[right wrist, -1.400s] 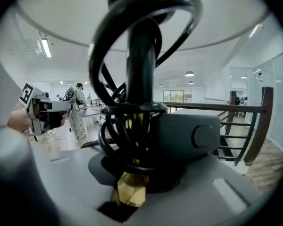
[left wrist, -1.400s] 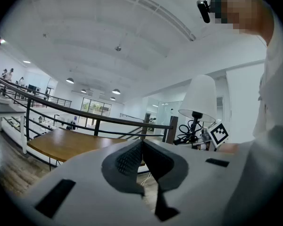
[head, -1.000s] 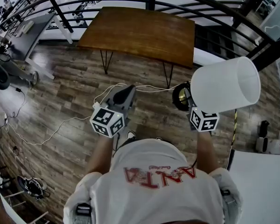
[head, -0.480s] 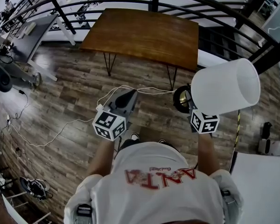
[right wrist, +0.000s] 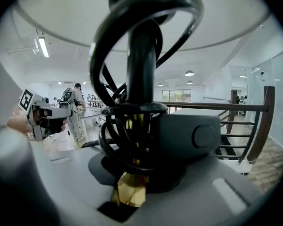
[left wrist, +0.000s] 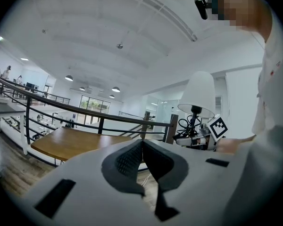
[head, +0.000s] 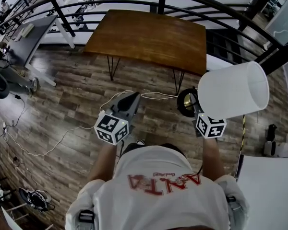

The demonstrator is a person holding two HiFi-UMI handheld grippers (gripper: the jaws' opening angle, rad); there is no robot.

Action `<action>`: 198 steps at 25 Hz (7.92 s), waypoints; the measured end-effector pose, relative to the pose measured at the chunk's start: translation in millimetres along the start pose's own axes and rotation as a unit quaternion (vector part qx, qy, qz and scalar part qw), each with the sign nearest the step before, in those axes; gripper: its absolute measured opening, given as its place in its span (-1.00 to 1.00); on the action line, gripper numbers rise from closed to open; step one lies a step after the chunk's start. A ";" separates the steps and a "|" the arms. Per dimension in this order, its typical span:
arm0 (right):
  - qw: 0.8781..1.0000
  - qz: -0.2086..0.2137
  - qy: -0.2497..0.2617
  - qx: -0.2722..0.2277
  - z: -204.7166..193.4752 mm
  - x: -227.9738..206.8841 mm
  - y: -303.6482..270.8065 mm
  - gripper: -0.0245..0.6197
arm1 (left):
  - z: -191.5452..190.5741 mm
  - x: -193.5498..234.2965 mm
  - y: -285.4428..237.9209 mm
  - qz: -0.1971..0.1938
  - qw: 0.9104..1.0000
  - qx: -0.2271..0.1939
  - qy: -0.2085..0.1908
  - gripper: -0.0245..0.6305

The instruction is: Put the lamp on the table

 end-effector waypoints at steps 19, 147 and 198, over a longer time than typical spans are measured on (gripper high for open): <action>0.998 0.059 0.013 -0.004 28.3 60.0 -82.6 -0.67 | 0.2 81.8 32.3 0.047 0.999 -0.001 0.010 -0.90; 0.988 -0.141 -0.020 0.062 57.9 -542.5 -573.0 -0.68 | 47.3 256.8 -637.6 -0.049 0.985 0.166 0.016 -0.90; 0.984 -0.126 -0.126 0.007 79.2 -410.8 -455.0 -0.54 | 88.7 249.3 -556.0 -0.093 0.991 0.094 0.010 -0.90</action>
Point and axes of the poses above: the fingertips, and each gripper's own axes: y backward along the fingers, x to its left, z out of its top, the point moved 7 cm from there along y, backward along the fingers, and after that the axes turned 4 degrees about z, right-handed, at the moved point
